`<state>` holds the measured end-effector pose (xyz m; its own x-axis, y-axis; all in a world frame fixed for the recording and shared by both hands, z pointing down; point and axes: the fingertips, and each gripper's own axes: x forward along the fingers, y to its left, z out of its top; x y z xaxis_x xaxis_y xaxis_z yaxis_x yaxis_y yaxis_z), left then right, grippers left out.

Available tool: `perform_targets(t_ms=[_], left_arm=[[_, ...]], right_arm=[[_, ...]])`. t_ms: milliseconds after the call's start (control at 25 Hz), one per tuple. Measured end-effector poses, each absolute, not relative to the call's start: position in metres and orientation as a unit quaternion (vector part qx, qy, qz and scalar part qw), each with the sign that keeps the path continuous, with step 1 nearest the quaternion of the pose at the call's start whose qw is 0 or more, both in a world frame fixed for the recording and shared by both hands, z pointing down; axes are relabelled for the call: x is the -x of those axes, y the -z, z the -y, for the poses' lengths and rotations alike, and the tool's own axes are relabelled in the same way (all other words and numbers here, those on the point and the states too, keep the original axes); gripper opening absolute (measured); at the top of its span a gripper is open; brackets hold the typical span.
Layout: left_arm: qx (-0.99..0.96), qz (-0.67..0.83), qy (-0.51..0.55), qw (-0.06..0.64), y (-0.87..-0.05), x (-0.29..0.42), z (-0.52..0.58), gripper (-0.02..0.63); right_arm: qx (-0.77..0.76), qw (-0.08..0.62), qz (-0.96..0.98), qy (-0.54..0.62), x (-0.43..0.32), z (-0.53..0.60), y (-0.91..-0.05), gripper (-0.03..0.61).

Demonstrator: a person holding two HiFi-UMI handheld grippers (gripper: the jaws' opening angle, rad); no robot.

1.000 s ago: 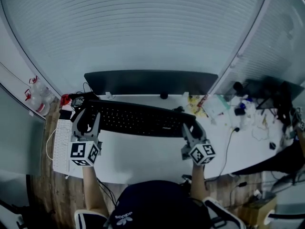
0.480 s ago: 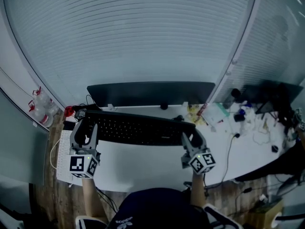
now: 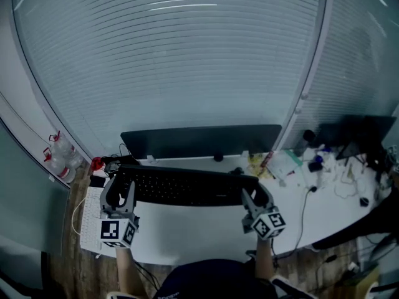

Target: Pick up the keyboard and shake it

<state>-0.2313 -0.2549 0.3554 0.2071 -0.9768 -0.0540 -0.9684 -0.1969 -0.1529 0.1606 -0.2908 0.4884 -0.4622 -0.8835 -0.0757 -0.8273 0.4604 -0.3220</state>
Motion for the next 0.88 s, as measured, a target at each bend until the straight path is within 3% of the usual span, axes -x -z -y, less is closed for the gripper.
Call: perform_targets(t_ms=[880], left_arm=[[0.795, -0.597, 0.055, 0.090, -0.355, 0.212, 0.283, 0.199]], right_arm=[[0.533, 0.121, -0.827, 0.135, -0.178, 0.293, -0.502, 0.235]])
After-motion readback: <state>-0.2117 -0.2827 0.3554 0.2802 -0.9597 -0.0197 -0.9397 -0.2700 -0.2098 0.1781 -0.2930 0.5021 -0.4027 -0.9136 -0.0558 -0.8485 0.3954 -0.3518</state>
